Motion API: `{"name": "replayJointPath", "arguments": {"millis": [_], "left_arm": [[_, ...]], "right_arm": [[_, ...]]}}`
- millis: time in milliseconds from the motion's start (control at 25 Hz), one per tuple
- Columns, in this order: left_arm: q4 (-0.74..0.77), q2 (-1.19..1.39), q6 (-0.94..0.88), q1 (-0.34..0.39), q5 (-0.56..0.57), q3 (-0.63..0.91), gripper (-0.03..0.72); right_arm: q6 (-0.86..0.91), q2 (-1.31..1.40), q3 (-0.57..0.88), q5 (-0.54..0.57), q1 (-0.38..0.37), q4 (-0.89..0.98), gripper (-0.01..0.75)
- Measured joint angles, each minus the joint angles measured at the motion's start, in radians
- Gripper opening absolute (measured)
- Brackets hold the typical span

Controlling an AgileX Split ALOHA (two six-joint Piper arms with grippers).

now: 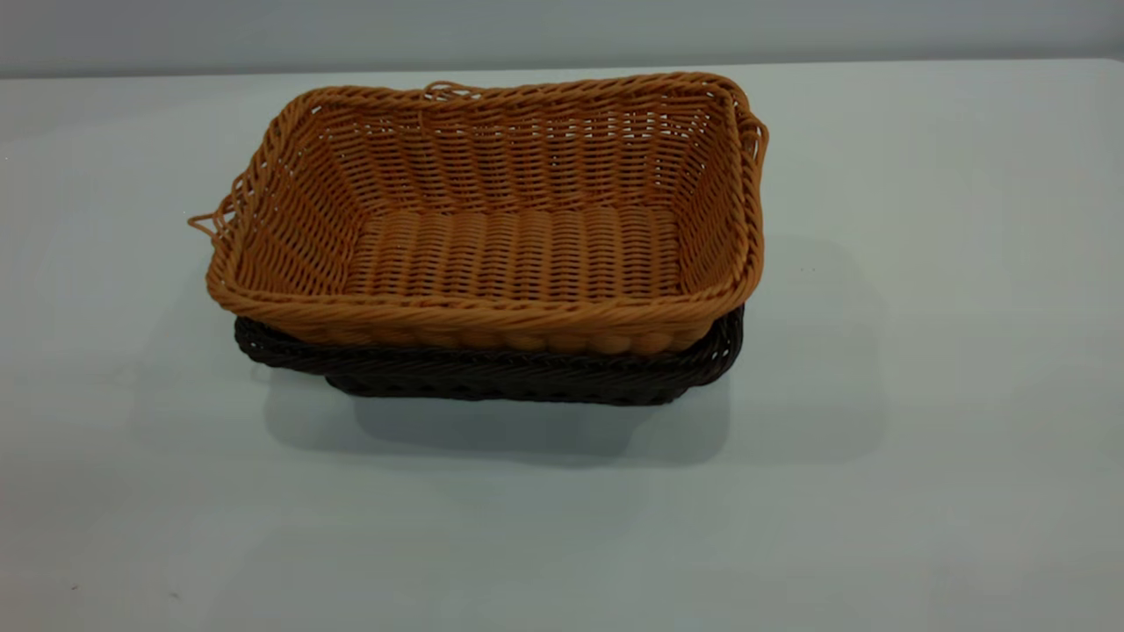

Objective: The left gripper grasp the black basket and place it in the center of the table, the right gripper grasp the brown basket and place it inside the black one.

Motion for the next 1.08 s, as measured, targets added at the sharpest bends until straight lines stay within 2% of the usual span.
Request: {"name": "replayJointPath", "arguments": {"millis": [120,1080], "left_arm": [[0.000,0.000,0.000,0.000,0.000,0.000,0.443],[0.000,0.000,0.000,0.000,0.000,0.000,0.443]], "right_arm": [[0.000,0.000,0.000,0.004,-0.022,0.001,0.523],[0.000,0.000,0.000,0.004,-0.022,0.008,0.523]]}}
